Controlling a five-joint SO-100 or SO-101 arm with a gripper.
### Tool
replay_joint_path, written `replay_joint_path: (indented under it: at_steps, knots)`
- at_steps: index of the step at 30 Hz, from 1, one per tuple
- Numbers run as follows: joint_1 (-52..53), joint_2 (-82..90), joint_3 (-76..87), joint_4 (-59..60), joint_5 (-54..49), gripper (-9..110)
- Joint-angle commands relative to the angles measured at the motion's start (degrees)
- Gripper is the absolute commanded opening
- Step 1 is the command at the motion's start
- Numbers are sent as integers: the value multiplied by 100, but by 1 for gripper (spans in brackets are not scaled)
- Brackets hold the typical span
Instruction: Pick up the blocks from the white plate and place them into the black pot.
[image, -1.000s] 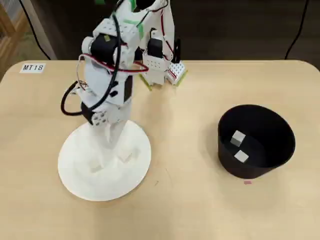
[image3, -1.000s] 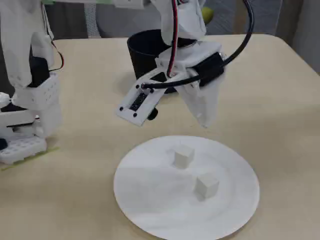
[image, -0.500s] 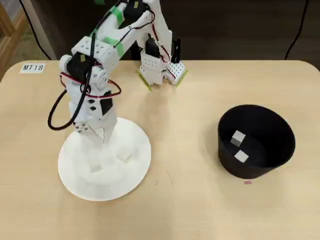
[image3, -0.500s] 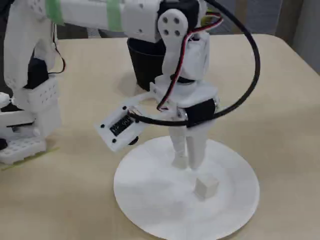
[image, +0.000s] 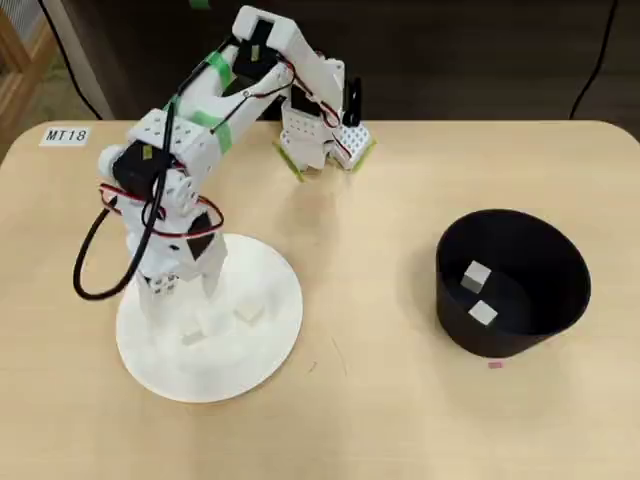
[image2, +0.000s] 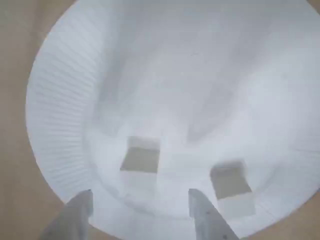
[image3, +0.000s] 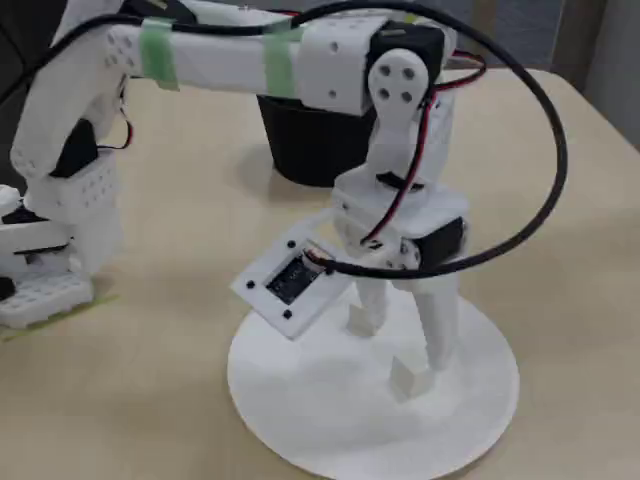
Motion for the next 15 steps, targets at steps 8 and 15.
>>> replay_joint_path:
  at_steps: [8,15]
  knots:
    - [-9,-519,-571,9,-97,26]
    - [18,-853,-844,9,114,10]
